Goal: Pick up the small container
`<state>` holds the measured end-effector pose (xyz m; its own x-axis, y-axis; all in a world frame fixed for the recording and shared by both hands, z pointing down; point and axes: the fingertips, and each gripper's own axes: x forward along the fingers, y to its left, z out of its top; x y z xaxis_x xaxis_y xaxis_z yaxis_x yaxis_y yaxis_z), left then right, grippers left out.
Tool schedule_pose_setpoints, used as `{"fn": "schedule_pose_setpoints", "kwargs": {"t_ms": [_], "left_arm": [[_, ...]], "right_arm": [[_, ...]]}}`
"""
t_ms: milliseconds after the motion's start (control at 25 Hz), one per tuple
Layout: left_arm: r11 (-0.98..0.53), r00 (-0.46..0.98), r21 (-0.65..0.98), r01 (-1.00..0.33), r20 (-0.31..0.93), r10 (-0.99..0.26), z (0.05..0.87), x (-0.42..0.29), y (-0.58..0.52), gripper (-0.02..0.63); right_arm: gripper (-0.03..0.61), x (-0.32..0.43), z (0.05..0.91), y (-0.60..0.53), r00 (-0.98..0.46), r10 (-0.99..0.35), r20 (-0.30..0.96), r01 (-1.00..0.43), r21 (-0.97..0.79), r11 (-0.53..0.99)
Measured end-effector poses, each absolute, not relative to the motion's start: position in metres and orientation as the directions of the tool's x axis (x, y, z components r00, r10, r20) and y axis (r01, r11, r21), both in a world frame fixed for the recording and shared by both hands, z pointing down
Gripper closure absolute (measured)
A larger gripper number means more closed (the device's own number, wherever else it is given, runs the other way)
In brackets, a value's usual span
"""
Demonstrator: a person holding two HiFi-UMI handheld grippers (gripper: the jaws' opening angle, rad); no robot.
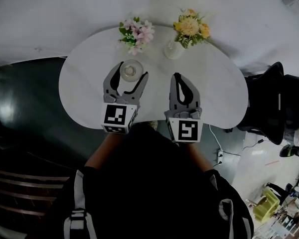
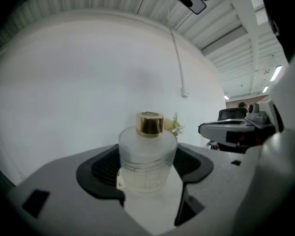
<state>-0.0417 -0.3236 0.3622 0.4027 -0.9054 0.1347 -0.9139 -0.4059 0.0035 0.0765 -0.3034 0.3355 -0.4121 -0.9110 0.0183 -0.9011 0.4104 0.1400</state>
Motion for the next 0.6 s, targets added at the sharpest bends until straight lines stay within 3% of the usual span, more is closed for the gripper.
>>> {"fn": "schedule_pose_setpoints", "kwargs": {"t_ms": [200,600], "left_arm": [[-0.388,0.383,-0.017,-0.922,0.119,-0.916,0.343,-0.05,-0.312,0.283],[-0.381,0.375,-0.037,-0.924,0.11,-0.92,0.34,-0.058,-0.299,0.282]], "right_arm": [[0.557,0.07,0.327,-0.294,-0.434,-0.9,0.04,-0.881,0.187,0.434],[0.557,0.069,0.319,-0.288,-0.42,-0.907,-0.006,-0.902,0.109,0.417]]}}
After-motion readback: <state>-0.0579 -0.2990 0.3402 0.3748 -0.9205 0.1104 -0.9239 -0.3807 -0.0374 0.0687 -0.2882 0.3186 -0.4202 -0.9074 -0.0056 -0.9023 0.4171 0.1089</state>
